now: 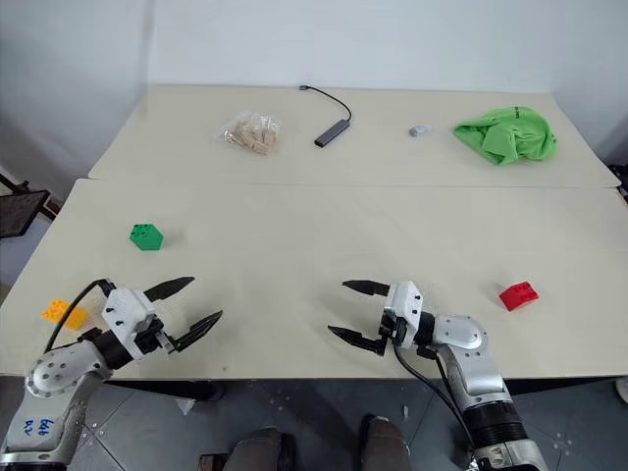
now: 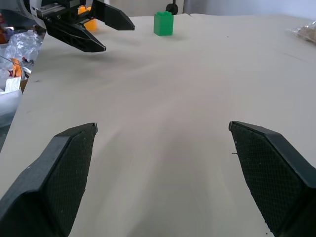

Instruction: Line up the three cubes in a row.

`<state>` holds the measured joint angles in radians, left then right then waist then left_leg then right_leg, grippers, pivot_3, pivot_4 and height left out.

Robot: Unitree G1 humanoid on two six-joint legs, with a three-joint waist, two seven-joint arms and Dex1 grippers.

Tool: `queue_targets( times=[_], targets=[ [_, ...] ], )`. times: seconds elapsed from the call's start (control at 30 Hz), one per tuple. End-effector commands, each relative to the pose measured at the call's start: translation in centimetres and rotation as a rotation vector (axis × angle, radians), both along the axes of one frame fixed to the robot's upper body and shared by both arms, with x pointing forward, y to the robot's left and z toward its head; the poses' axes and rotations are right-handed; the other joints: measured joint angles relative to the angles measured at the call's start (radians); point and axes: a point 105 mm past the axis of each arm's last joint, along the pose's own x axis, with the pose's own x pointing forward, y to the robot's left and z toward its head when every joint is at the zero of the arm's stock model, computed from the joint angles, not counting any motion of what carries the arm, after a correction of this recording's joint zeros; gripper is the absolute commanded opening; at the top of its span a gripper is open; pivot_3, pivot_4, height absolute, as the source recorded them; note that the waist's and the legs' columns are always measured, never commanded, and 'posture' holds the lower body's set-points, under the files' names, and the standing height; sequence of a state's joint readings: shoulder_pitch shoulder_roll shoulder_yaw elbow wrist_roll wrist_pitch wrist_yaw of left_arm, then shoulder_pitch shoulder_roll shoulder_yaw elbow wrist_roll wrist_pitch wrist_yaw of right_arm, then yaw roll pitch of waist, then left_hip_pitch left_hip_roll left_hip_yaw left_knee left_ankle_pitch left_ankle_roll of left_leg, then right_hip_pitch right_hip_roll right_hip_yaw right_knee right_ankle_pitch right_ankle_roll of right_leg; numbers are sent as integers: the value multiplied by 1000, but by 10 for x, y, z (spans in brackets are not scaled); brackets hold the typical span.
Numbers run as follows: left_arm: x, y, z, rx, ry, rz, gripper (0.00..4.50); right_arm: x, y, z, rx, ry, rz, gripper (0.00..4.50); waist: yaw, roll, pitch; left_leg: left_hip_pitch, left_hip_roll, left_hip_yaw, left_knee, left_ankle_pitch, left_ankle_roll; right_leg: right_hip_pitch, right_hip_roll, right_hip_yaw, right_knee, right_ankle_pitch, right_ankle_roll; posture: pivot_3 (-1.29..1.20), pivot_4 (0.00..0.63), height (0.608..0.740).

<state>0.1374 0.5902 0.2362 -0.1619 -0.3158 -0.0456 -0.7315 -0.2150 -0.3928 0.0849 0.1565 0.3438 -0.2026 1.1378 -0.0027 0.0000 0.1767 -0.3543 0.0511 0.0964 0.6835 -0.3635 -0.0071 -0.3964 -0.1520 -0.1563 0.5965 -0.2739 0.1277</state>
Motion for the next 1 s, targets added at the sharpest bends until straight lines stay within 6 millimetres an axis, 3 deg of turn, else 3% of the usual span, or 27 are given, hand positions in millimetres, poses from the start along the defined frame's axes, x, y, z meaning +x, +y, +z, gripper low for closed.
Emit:
queue_targets(
  times=[0.03, 0.13, 0.23, 0.37, 0.5, 0.63, 0.7, 0.8, 0.9, 0.93, 1.0],
  targets=[
    [-4, -2, 12, -19, -55, -9, 4366, 1, -9, 12, 37, -35, -58, 4500, 0, 0, 0, 0, 0, 0, 0, 0, 0, 0, 0, 0, 0, 0, 0, 0, 150, 740],
    [-5, -4, 17, -116, -49, -4, 4366, 1, -12, 15, 46, -50, -92, 4500, 0, 0, 0, 0, 0, 0, 0, 0, 0, 0, 0, 0, 0, 0, 0, 0, 150, 740],
    [-15, -28, 21, -172, -19, -166, 4366, 3, -34, 36, 120, -84, -226, 4500, 3, 0, 0, 0, 0, 0, 0, 0, 0, 0, 0, 0, 0, 0, 0, 0, 150, 740],
    [-18, -58, 19, -141, 24, -341, 4366, 0, -89, 74, 220, -131, -481, 4500, 20, 0, 0, -1, 0, 0, 1, 0, 0, 0, 0, 0, 0, 0, 0, 0, 150, 740],
    [-6, -83, 21, -154, 11, -444, 4366, -22, -168, 98, 199, -177, -796, 4500, 33, 2, 0, -1, -1, 0, 1, 0, 0, 0, 0, 1, -1, 0, 0, 0, 150, 740],
    [4, -105, 24, -163, -7, -533, 4366, -61, -242, 79, 122, -111, -1064, 4500, 32, 2, -1, -1, -1, 1, 0, 0, 0, 1, 1, 1, -2, 0, 0, 0, 150, 740],
    [5, -111, 25, -176, -11, -565, 4366, -79, -264, 66, 85, -70, -1141, 4500, 28, 2, -1, -1, -1, 1, 0, 0, 0, 1, 1, 1, -3, 0, 0, 0, 150, 740],
    [6, -114, 23, -167, -10, -587, 4366, -94, -283, 56, 95, 6, -1190, 4500, 14, 4, -2, 0, -1, 4, -1, 0, 1, 1, 1, 3, -3, 0, 0, 0, 150, 740],
    [7, -113, 19, -187, 22, -584, 4366, -108, -299, 32, 5, 150, -1167, 4500, 1, 5, -3, 3, -1, 8, -1, 0, 2, 1, 1, 8, -4, 0, 0, 0, 150, 740],
    [6, -113, 18, -190, 40, -595, 4366, -107, -296, 31, -4, 178, -1132, 4500, 0, 5, -3, 3, -1, 9, -1, 0, 2, 1, 1, 9, -4, 0, 0, 0, 150, 740],
    [8, -111, 20, -194, 31, -578, 4366, -86, -293, 47, 62, 182, -1098, 4500, -6, 5, -3, 3, -1, 9, -1, 0, 3, 1, 1, 10, -4, 0, 0, 0, 150, 740]
  ],
)
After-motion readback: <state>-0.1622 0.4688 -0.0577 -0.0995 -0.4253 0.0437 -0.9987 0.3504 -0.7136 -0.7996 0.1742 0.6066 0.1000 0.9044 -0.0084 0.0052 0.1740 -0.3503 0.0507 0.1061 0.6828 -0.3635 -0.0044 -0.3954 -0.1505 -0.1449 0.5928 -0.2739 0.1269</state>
